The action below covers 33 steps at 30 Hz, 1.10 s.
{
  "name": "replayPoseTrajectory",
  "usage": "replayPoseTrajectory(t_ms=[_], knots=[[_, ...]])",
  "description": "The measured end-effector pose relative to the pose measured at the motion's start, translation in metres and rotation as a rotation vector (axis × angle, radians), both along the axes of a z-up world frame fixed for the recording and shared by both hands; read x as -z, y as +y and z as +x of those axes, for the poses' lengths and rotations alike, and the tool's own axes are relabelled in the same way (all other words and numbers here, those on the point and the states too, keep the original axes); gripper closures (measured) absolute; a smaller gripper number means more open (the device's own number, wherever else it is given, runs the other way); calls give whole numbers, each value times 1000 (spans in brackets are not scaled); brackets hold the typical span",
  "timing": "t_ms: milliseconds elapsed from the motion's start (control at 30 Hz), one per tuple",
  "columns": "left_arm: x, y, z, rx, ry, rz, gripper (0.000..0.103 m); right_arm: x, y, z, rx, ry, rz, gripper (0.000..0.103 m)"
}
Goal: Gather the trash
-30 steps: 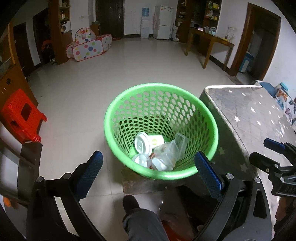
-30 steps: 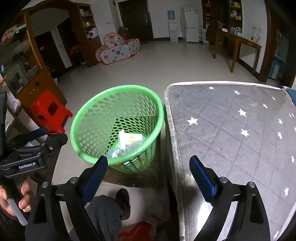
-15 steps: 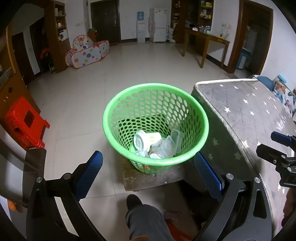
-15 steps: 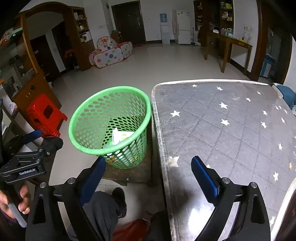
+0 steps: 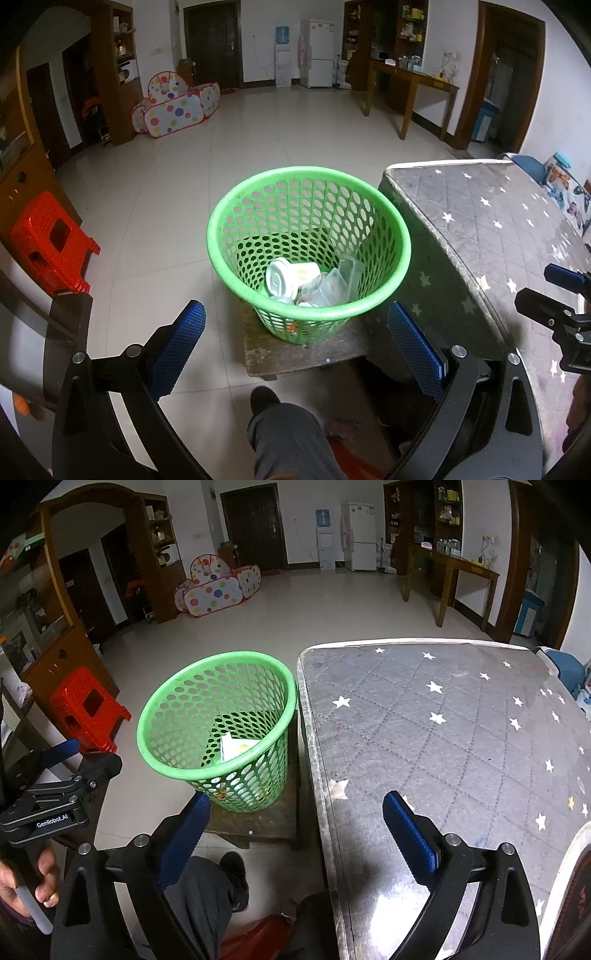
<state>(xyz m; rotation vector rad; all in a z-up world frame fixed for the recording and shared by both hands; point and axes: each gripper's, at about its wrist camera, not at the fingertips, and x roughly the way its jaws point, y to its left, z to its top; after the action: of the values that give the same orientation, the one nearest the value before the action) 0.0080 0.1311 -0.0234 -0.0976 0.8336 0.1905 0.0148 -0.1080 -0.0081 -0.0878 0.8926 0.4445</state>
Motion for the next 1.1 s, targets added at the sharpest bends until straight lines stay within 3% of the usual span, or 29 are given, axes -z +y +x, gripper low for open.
replayPoseTrajectory(t_ms=[1100], knots=[[-13, -7, -10, -39, -28, 34, 5, -4, 1, -9, -8, -10, 16, 11]])
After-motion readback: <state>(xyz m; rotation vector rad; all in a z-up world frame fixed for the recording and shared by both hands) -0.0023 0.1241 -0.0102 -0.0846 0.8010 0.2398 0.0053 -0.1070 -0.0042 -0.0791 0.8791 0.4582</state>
